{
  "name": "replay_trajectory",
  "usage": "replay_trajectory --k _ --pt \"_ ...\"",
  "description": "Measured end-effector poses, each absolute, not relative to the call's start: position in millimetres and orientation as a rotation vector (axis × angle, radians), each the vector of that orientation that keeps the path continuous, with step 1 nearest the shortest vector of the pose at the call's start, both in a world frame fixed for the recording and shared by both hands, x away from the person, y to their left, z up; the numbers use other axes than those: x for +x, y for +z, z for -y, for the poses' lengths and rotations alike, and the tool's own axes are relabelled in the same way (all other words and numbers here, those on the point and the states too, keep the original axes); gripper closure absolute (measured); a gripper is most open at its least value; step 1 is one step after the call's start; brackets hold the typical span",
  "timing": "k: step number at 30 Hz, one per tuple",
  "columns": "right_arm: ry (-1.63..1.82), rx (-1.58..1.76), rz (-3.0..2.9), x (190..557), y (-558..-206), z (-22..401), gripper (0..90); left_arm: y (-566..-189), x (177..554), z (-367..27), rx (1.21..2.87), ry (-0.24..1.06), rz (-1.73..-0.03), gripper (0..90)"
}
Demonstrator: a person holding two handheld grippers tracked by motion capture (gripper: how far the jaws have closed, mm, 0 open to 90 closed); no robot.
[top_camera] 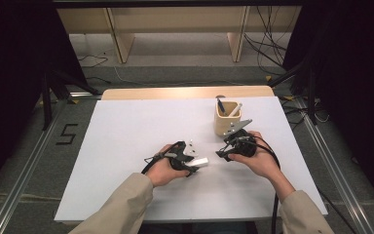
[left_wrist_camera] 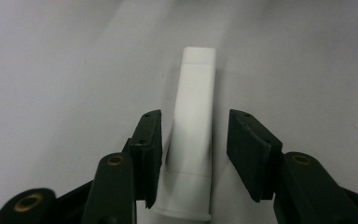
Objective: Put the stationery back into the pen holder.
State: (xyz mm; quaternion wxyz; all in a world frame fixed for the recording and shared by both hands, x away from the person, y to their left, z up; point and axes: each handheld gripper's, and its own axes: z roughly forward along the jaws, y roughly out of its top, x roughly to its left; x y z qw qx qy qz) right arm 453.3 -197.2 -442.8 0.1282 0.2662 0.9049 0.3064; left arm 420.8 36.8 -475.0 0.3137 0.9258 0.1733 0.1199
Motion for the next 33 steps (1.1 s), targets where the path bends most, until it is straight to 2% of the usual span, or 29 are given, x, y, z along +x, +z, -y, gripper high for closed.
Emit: replay_trajectory --k 23,33 --pt "0.885 0.783 -2.638 453.4 -444.1 197.1 38.6 -475.7 427.9 -31.9 2.475 0.282 -0.457 65.6" --pt "0.885 0.783 -2.641 453.6 -444.5 197.4 38.4 -475.7 427.9 -31.1 2.493 0.291 -0.439 66.7"
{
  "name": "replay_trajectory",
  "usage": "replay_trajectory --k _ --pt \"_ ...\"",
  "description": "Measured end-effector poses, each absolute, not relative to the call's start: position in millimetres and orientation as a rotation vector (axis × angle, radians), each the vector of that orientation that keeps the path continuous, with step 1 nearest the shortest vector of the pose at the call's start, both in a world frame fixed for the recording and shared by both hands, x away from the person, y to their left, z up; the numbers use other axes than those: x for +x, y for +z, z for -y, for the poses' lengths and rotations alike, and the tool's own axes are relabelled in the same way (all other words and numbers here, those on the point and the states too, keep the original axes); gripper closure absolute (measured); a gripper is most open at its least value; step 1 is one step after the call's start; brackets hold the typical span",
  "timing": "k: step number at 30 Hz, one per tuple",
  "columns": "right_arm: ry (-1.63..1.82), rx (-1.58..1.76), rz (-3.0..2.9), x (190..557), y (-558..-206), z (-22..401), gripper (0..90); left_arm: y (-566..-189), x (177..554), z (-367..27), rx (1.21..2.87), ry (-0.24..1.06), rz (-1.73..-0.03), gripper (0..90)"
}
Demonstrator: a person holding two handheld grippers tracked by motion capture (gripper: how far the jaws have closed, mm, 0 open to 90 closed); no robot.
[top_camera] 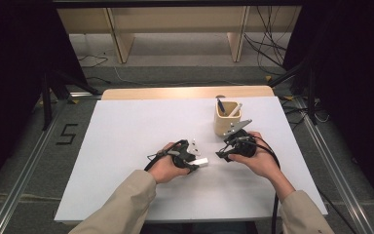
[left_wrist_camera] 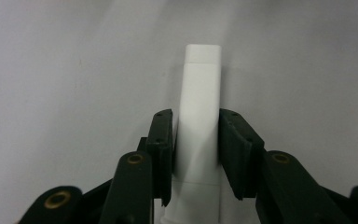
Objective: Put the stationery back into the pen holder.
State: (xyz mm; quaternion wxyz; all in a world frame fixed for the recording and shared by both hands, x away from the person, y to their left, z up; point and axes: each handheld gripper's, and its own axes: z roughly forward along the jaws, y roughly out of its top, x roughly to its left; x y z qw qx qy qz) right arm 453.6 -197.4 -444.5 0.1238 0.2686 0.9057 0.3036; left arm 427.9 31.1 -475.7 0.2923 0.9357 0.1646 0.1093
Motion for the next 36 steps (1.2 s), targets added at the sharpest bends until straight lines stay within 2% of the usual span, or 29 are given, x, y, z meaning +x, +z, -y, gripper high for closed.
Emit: replay_trajectory --k 36 --pt "0.891 0.783 -2.648 451.3 -444.2 198.8 37.1 -472.1 424.8 -34.9 2.517 0.282 -0.392 69.0"
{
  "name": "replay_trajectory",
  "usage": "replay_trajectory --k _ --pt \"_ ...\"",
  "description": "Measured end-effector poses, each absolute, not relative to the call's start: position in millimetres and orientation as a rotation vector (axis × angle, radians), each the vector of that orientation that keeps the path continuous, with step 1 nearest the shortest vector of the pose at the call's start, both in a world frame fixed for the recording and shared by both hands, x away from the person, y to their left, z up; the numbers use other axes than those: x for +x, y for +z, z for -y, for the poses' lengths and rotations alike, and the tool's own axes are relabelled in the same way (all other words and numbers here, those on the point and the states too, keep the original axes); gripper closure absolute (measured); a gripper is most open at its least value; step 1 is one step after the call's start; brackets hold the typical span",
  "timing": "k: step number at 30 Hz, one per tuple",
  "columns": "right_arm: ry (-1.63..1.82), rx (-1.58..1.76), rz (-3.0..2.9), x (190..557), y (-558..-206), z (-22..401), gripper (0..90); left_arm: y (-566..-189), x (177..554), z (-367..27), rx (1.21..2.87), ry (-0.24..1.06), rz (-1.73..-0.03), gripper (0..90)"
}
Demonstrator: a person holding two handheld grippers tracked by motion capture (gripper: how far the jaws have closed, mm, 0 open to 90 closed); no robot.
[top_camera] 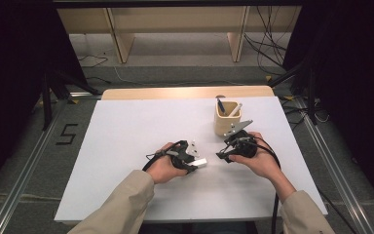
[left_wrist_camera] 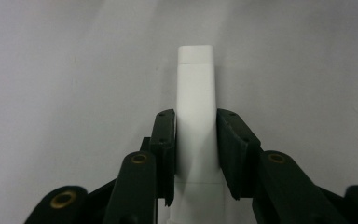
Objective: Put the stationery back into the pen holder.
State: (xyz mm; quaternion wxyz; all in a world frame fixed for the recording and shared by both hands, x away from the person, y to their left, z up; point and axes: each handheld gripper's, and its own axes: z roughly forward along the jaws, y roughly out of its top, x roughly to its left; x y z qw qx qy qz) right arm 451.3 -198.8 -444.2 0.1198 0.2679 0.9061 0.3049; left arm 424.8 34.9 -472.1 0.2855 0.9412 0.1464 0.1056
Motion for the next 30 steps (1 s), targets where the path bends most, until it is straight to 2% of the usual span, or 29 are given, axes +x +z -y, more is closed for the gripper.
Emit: replay_trajectory --k 20,30 --pt "0.9 0.747 -2.677 444.0 -446.6 196.8 35.9 -464.7 417.2 -43.2 2.547 0.267 -0.313 69.0" --pt "0.913 0.719 -2.701 434.5 -449.3 194.8 35.4 -456.0 406.8 -62.9 2.556 0.244 -0.256 68.9"
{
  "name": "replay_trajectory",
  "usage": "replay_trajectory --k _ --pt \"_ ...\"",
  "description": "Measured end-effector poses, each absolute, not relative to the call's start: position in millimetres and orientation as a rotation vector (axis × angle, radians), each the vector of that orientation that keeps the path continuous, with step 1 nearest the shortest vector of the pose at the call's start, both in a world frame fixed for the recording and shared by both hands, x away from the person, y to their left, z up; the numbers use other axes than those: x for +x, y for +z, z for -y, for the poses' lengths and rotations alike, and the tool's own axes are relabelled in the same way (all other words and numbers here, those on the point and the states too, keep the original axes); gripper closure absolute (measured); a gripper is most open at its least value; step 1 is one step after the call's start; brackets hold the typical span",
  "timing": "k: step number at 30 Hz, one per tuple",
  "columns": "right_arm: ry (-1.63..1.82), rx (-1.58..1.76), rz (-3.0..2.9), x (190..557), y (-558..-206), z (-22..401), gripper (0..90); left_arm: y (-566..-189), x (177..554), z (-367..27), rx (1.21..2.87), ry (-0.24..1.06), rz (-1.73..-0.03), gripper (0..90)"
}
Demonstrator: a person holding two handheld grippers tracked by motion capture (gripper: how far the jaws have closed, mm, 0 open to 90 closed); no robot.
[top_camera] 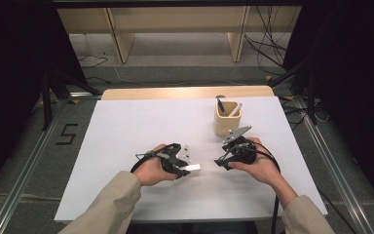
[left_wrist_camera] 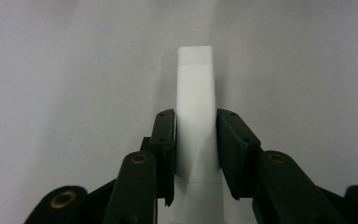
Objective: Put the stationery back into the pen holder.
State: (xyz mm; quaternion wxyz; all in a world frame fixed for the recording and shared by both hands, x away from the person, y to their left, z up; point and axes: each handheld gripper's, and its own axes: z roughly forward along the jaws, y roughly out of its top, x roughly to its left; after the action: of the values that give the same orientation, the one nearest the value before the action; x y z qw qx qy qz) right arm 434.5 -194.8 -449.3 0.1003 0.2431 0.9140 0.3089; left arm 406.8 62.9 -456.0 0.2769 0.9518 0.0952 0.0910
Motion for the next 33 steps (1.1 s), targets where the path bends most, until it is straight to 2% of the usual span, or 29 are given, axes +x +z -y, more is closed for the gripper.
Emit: replay_trajectory --k 18,33 --pt "1.001 0.638 -2.772 411.5 -459.0 176.3 31.4 -452.3 395.6 -89.6 2.589 0.184 -0.21 68.9" --pt "1.018 0.493 -2.864 398.5 -467.6 151.2 30.4 -445.2 391.1 -91.2 2.645 0.127 -0.105 68.9"
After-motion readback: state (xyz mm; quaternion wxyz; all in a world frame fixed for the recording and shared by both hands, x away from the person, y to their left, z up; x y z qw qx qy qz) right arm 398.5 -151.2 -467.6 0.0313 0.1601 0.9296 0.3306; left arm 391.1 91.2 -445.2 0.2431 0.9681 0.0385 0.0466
